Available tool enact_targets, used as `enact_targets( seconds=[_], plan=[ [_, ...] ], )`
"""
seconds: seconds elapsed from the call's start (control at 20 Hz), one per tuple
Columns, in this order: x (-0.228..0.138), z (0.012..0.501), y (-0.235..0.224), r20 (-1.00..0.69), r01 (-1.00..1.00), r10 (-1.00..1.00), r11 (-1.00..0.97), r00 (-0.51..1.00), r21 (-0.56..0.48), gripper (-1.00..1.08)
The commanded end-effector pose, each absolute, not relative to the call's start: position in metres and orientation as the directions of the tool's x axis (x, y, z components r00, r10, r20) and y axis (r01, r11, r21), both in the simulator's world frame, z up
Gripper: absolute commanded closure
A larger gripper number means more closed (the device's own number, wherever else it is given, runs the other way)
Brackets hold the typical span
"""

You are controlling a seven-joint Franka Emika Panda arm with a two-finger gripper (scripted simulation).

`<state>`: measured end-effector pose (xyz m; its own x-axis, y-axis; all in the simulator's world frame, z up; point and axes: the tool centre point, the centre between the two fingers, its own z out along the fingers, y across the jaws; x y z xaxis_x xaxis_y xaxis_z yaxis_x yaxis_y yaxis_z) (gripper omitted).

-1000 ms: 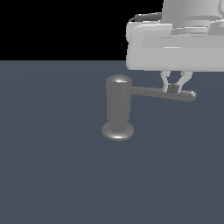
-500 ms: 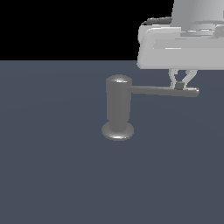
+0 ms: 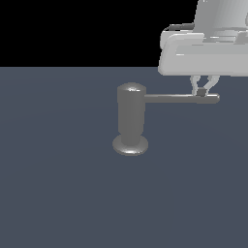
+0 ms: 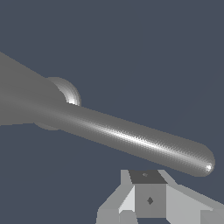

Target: Turn on the faucet by rotating a designated handle.

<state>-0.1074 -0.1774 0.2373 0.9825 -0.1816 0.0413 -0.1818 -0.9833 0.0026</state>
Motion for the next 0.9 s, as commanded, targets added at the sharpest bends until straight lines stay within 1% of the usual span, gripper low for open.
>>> enact_targets(
  seconds=[0.0,0.55,0.6,0.65,0.85],
  plan=[
    [-0.110,0.223,-0.190,0.012,-0.197,-0.197,-0.980,0.980,0.001,1.08],
    [-0.088,0.219,-0.219,0.001,-0.203,-0.203,-0.979,0.979,0.000,1.08],
    [-0.088,0.219,-0.219,0.001,-0.203,-0.203,-0.979,0.979,0.000,1.08],
    [-0.074,0.237,-0.196,0.037,-0.159,-0.159,-0.987,0.987,-0.001,1.08],
    [-0.061,0.235,-0.198,0.034,-0.162,-0.162,-0.987,0.986,-0.001,1.08]
  ],
)
